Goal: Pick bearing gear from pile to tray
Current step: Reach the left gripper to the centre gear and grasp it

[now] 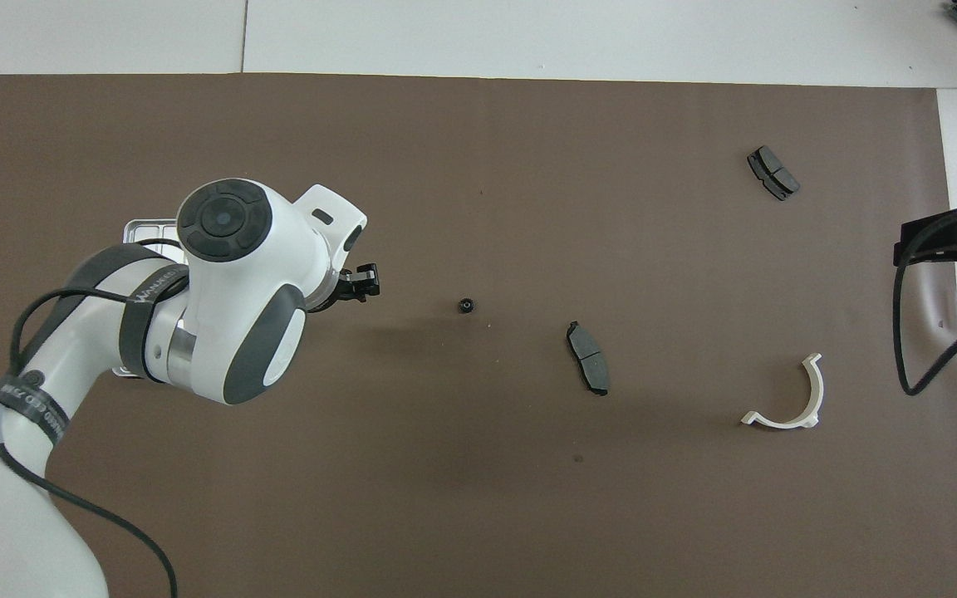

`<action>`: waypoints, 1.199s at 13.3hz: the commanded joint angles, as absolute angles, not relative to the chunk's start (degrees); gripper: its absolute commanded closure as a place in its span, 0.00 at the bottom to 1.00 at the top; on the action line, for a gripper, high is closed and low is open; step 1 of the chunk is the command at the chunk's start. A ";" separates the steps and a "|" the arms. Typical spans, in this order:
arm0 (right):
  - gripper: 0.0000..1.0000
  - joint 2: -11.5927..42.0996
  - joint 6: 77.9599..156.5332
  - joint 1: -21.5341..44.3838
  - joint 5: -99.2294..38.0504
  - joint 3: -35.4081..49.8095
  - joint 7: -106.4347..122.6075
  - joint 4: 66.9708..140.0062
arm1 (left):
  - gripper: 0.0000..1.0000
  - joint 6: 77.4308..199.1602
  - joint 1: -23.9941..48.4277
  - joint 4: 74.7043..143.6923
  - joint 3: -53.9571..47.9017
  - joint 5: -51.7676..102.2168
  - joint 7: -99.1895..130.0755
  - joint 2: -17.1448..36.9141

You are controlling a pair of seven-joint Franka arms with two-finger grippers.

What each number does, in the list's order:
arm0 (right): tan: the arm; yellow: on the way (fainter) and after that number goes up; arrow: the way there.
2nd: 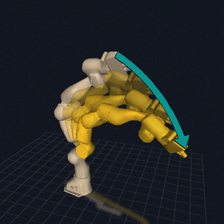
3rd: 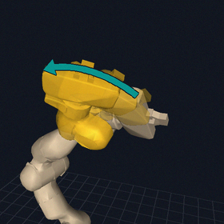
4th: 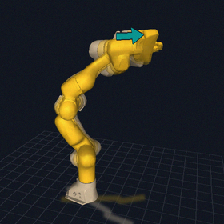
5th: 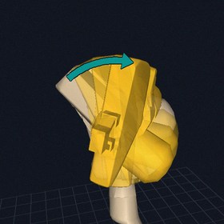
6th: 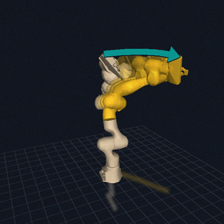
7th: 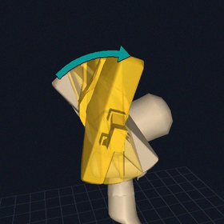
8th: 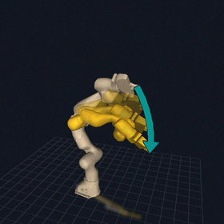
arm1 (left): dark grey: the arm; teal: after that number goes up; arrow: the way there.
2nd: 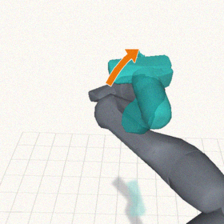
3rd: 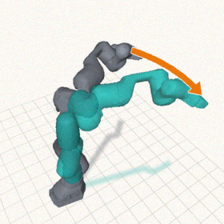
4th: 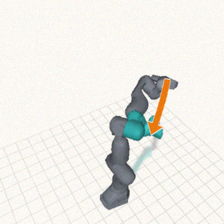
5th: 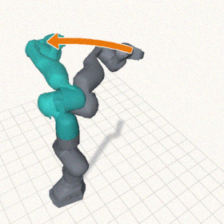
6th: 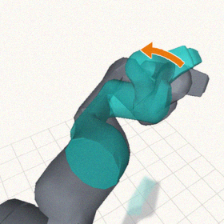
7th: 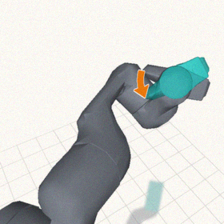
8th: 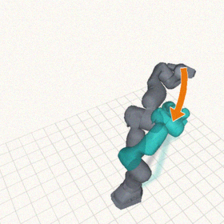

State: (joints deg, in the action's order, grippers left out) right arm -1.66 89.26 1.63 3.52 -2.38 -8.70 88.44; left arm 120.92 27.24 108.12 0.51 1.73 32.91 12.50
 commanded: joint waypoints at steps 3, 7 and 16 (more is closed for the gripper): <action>0.00 -2.90 86.67 3.25 1.85 -5.01 -6.42 89.30 | 0.36 121.82 34.27 98.02 1.49 2.54 40.77 21.78; 0.00 -2.99 85.17 3.43 -0.79 -5.10 -6.50 89.74 | 0.39 124.09 37.08 94.32 1.58 3.78 43.67 26.09; 0.00 -3.43 85.52 2.99 -0.62 -4.75 -6.42 90.44 | 0.40 130.07 38.41 95.36 1.49 3.78 44.82 27.95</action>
